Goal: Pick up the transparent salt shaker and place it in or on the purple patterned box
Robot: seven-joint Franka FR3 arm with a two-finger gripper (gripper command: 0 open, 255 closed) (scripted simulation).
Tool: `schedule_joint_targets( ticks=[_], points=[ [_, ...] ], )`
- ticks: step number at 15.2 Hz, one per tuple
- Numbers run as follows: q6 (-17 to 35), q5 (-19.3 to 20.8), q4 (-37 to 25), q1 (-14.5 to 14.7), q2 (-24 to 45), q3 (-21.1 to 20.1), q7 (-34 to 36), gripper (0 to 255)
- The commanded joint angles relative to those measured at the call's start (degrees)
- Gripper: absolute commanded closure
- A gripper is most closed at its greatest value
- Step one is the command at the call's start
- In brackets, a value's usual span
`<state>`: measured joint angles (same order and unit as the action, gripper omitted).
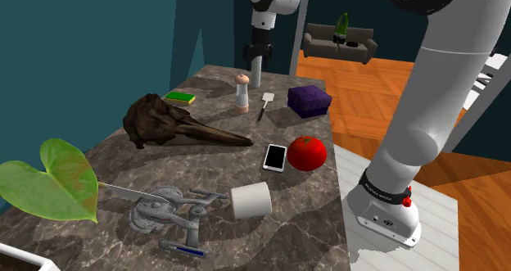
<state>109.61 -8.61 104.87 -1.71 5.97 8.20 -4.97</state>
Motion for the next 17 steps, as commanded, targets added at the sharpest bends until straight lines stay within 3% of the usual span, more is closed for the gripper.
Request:
schedule_joint_targets(
  ticks=[1,6,17],
  points=[
    [-0.14,-1.27,-5.02,-0.4,5.13,0.09,-0.7,0],
    [-2.24,-3.79,-17.95,-2.04,16.54,-0.07,-2.01,0],
    [3.01,-4.25,-13.89,-1.58,17.71,-0.43,-2.39,0]
  ],
)
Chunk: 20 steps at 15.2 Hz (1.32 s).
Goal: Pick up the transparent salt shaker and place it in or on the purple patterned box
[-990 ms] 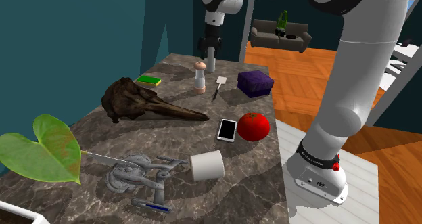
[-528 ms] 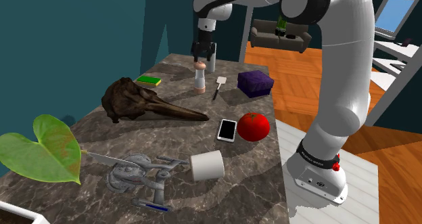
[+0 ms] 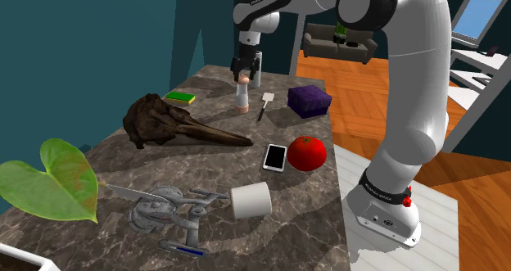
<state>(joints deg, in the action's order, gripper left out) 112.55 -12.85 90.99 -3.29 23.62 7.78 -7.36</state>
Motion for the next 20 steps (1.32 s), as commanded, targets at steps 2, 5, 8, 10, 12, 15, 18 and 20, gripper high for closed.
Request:
schedule_joint_targets(
  ticks=[2,5,8,10,12,15,18,20],
  points=[
    [0.07,-0.01,0.0,0.01,0.06,-0.01,0.0,0],
    [0.07,-0.01,-0.01,0.01,0.06,-0.01,0.0,255],
    [0.08,-0.01,0.02,0.02,0.04,-0.01,0.01,255],
    [0.07,-0.01,0.02,0.02,0.04,-0.01,0.01,255],
    [0.06,-0.01,0.0,0.02,0.04,-0.01,0.02,255],
    [-0.59,0.07,-0.45,0.0,-0.17,0.02,0.13,255],
    [-2.59,0.29,-1.9,-0.02,-0.75,0.1,0.5,255],
    [-3.95,0.42,-2.95,-0.04,-1.08,0.14,0.75,255]
  ],
)
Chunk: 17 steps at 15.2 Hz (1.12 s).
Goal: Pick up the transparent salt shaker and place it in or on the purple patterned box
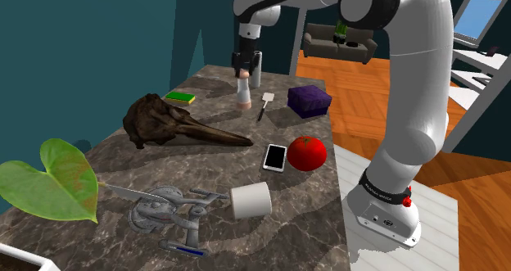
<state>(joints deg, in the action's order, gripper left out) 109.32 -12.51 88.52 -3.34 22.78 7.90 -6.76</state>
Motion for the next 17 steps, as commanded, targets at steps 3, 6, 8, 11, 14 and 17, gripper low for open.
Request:
schedule_joint_targets(
  ticks=[3,6,8,11,14,17],
  points=[
    [-2.81,0.26,-2.19,-0.04,-0.65,0.08,0.51,255],
    [-4.94,0.41,-4.06,-0.1,-0.95,0.13,0.86,255],
    [-6.39,0.49,-5.4,-0.16,-1.08,0.16,1.1,255],
    [-8.62,0.59,-7.56,-0.25,-1.17,0.2,1.45,255],
    [-10.92,0.66,-9.93,-0.36,-1.13,0.22,1.79,255],
    [-13.29,0.7,-12.52,-0.5,-0.93,0.24,2.14,255]
  ],
)
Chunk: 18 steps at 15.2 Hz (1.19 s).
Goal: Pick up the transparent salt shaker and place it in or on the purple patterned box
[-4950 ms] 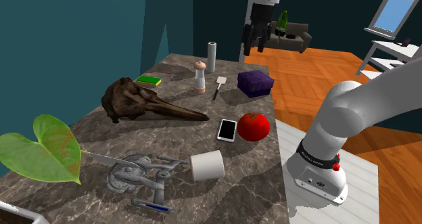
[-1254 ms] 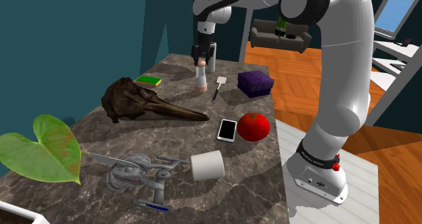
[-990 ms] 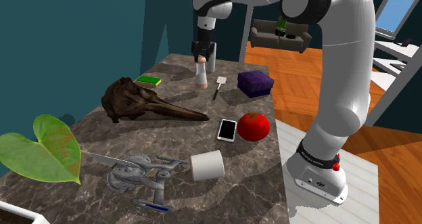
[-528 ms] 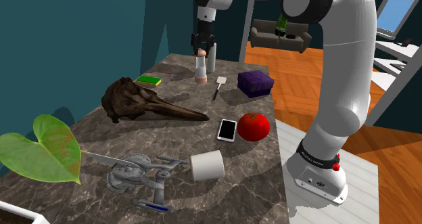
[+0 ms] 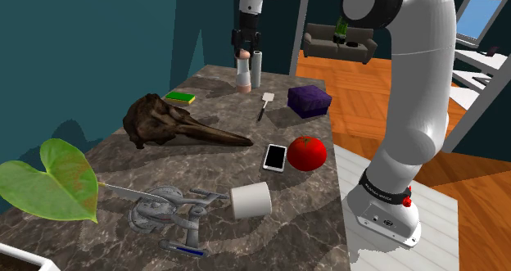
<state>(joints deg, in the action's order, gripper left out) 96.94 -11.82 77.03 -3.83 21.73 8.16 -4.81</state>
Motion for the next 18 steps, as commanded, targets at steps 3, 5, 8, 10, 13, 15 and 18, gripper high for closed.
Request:
schedule_joint_targets(
  ticks=[3,5,8,10,13,15,18],
  points=[
    [-3.37,0.0,-3.89,-0.19,0.48,0.0,0.54,255],
    [-5.08,-0.02,-5.95,-0.32,0.82,0.0,0.77,255],
    [-7.75,-0.1,-9.35,-0.56,1.53,-0.01,1.14,255],
    [-9.62,-0.18,-11.85,-0.74,2.14,-0.02,1.39,255],
    [-12.61,-0.36,-16.05,-1.08,3.32,-0.06,1.8,255],
    [-14.76,-0.52,-19.23,-1.36,4.33,-0.1,2.1,255],
    [-18.35,-0.85,-24.87,-1.89,6.34,-0.21,2.62,255]
  ],
)
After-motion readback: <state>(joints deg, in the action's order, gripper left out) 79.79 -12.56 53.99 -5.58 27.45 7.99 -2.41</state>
